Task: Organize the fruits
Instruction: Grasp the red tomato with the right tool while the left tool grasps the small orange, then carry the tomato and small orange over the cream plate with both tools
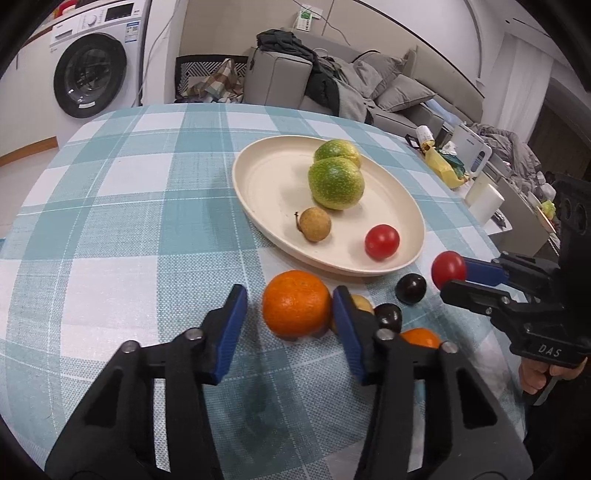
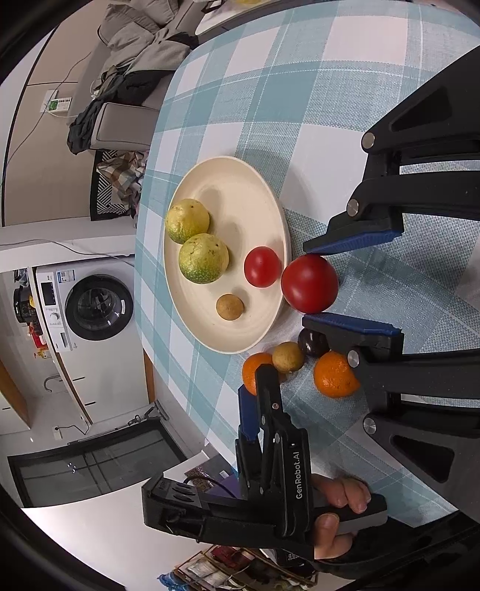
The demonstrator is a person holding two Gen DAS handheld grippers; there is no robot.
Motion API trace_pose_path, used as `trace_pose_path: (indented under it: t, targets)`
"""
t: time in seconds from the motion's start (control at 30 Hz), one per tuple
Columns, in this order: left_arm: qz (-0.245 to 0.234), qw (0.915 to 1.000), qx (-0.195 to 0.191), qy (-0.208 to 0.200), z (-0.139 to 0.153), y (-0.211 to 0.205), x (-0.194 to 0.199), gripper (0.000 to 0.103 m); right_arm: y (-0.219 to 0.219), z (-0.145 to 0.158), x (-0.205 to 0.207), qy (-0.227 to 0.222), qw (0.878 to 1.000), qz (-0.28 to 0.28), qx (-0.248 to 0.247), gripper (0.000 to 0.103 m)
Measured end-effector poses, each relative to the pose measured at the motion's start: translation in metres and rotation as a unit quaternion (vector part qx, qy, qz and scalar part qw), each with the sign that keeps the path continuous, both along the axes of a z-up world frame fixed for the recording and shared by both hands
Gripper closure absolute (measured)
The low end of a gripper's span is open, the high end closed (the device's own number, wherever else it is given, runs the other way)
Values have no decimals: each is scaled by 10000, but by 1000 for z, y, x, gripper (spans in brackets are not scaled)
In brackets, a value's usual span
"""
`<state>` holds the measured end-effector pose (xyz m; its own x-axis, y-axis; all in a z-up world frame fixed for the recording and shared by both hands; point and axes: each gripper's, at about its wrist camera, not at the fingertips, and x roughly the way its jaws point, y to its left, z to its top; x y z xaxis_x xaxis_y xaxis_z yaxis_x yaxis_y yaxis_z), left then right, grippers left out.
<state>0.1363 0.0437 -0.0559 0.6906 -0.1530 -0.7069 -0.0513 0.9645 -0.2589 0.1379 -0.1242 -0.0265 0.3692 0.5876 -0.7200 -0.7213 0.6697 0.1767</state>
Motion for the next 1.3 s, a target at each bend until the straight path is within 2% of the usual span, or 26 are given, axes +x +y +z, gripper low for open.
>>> trace_pose_path:
  t: [0.2,0.43,0.63,0.87,1.3]
  targets:
    - [11,10000,-14,-46,2,-1,-2,68,-3,-1,3,15,9999,-90,47,70]
    - [9,9994,-5,-352,12,1,-9,68,-9,1,8,-30,9995,-228,197,70]
    - [121,9972,-162,-722,26,8,-18,68,-14,5,12,-79,9984,-419,370,70]
    - [229,9957,-150,-887,35,9,-21,68,-19,12,16,-116,9963,-644,551,70]
    - [264,9938,317,-1029,52,-4,-9,68,-14,21,26,-236,9944,-742,708,70]
